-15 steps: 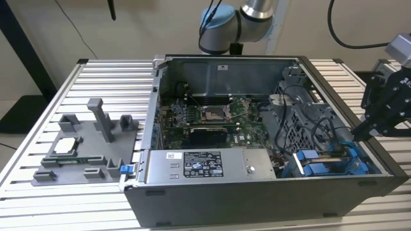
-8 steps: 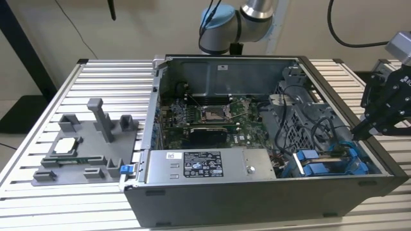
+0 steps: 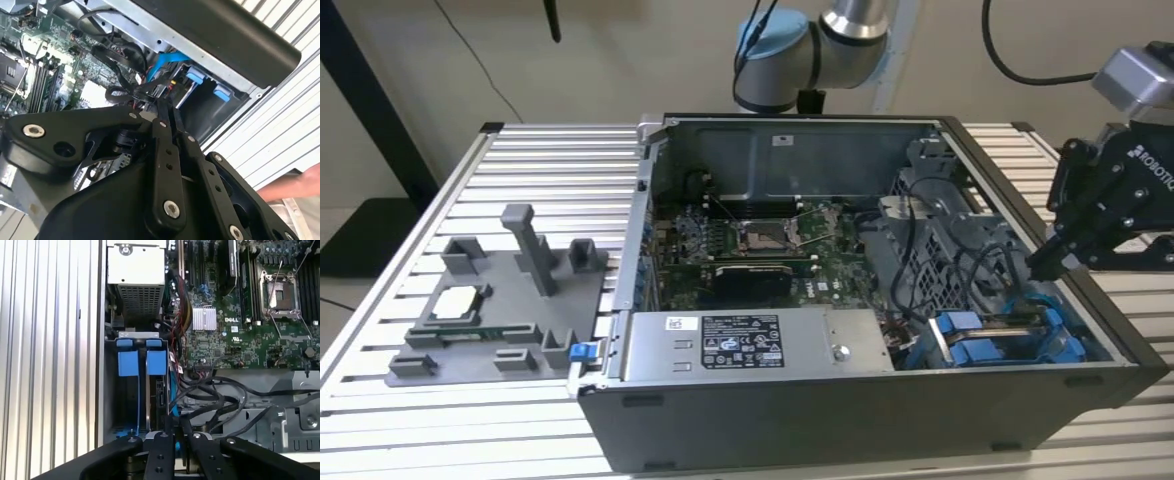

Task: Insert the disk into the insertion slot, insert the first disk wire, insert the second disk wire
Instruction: 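Insert the second disk wire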

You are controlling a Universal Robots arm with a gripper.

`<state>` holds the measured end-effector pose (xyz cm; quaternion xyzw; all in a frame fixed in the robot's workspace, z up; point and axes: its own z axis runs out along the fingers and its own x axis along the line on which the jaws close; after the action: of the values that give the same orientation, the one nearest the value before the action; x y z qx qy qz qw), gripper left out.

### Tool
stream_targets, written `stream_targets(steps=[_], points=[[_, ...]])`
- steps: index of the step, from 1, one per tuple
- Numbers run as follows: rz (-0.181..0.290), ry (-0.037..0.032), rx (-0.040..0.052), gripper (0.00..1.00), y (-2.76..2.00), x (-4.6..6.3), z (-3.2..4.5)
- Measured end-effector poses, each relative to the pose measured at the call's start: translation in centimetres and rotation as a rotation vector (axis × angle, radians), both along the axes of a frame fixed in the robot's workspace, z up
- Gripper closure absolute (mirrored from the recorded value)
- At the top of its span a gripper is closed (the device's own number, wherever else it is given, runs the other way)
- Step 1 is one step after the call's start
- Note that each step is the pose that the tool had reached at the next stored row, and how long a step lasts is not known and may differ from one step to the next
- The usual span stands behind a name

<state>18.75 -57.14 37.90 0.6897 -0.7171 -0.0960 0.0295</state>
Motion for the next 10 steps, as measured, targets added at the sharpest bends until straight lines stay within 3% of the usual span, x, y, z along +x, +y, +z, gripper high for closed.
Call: stream_targets(steps=[8,10], points=[[0.000,0.0001,0.0293,1.00,0.34,-2.5,0.13],[0.000,0.0001,0.0307,1.00,0.35,-3.1,0.13]])
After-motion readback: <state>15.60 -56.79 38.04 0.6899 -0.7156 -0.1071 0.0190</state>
